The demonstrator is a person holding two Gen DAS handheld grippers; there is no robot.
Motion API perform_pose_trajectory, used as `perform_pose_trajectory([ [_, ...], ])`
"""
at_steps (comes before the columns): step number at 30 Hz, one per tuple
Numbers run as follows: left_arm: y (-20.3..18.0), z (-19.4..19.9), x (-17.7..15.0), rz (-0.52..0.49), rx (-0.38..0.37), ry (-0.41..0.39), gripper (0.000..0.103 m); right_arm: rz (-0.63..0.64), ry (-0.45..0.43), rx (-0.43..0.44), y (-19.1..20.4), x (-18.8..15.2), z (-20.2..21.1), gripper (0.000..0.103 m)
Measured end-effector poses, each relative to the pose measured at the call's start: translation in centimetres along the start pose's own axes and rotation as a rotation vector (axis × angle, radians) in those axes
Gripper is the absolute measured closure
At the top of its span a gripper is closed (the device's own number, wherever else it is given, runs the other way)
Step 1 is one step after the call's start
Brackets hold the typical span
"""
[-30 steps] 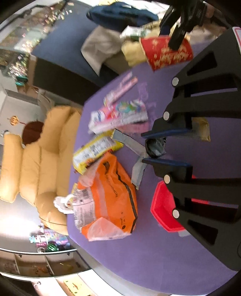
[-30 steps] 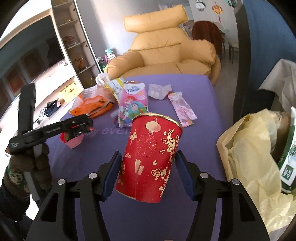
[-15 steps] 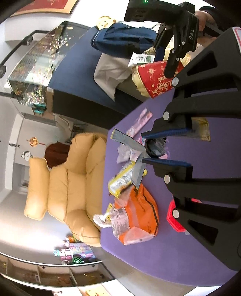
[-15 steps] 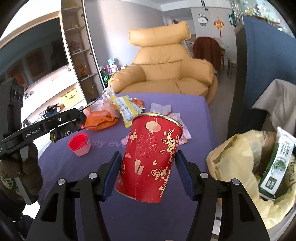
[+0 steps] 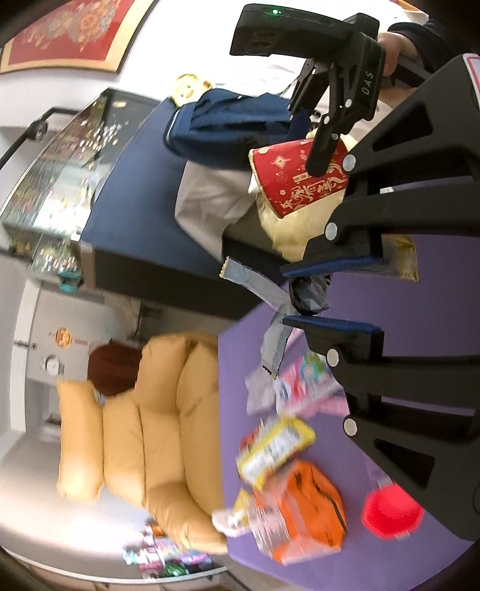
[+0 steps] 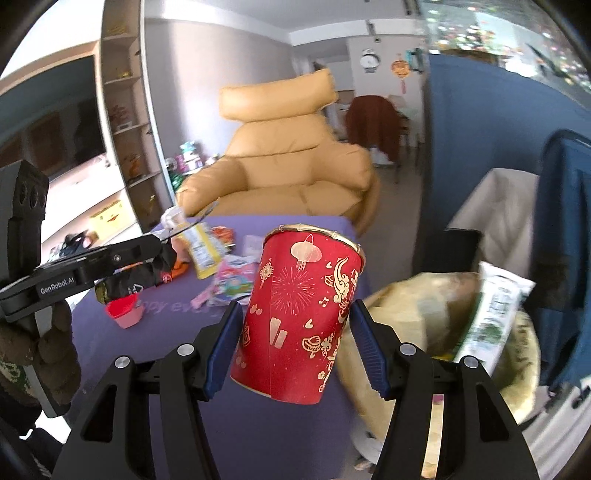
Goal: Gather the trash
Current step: 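Carry wrapper and red cup to the trash bag and release both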
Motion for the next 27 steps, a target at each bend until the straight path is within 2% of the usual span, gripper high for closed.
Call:
perform_pose_trajectory([
  [5,-3.6,-4.0,1.3,-0.027,-0.115,0.020,0.082,-0.063,-0.036,-0.079,-4.4,0.3,1.9,0.046],
  [8,-5.5,-6.0,2.0,-0.050,-0.157,0.015,0.082,-0.082,-0.063,-0.139,-6.8,0.6,3.1,0.046],
  [12,-8.5,-9.3,3.0,-0.057,-0.242,0.051,0.082,-0.123,-0.083,-0.212,-10.4,0.9,4.2,0.046],
  [17,-11.7,-12.6,3.4,-0.093,-0.300,0.074,0.082,-0.199,-0.100,-0.261,-14.6,0.4,5.0,0.046],
  [23,-14.2,-17.2,3.3,-0.118,-0.348,0.110,0.082,-0.236,-0.074,-0.279,-16.5,-0.5,3.9,0.046],
  [25,-14.7,-18.6,3.2,-0.113,-0.370,0.121,0.075,-0.243,-0.067,-0.280,-16.9,-0.6,3.4,0.046],
  [27,-14.7,-20.0,2.9,-0.089,-0.406,0.157,0.056,-0.250,-0.057,-0.282,-17.5,-0.7,2.9,0.046],
])
Point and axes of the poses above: each gripper's, at about its wrist camera, not at the fingertips, and z roughly against the way its jaws point, y to its left, x to its top, the point moved 2 cm from there along -z, roughly the way its jaws point, and after that the axes turned 10 degrees about -z, right-handed, at the moved point
